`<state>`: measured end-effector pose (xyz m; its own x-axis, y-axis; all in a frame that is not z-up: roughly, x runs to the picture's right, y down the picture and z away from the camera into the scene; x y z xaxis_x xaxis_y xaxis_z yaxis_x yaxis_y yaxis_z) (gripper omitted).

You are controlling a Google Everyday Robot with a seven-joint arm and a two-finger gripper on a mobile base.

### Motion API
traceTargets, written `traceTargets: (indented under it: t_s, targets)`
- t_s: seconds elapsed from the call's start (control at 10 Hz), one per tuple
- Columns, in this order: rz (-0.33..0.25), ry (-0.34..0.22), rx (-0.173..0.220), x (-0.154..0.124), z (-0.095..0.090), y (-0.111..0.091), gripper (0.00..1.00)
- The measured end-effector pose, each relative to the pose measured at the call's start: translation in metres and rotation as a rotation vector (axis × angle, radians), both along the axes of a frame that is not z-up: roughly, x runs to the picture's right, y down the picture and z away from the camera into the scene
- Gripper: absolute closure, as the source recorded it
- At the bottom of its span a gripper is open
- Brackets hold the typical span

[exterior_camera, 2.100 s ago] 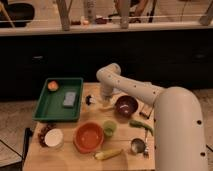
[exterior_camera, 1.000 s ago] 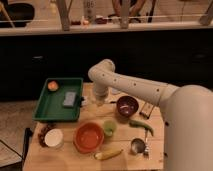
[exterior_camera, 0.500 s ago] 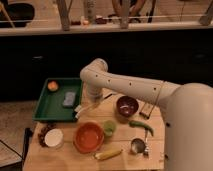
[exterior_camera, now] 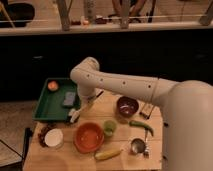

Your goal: Place brush in paper cup

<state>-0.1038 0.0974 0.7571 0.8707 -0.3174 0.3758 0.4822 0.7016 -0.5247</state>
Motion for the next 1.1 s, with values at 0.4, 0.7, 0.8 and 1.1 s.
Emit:
traceTargets:
  t_s: [0.4, 0.7, 0.8, 1.1]
  targets:
    - [-0.043, -0.055, -0.003, -0.024, -0.021, 0.006, 0.96]
    - [-0.069, -0.101, -0.005, -0.049, -0.029, 0.015, 0.96]
    - [-0.077, -0.118, -0.007, -0.056, -0.032, 0.018, 0.96]
    - [-0.1, -0.153, -0.018, -0.07, -0.034, 0.031, 0.96]
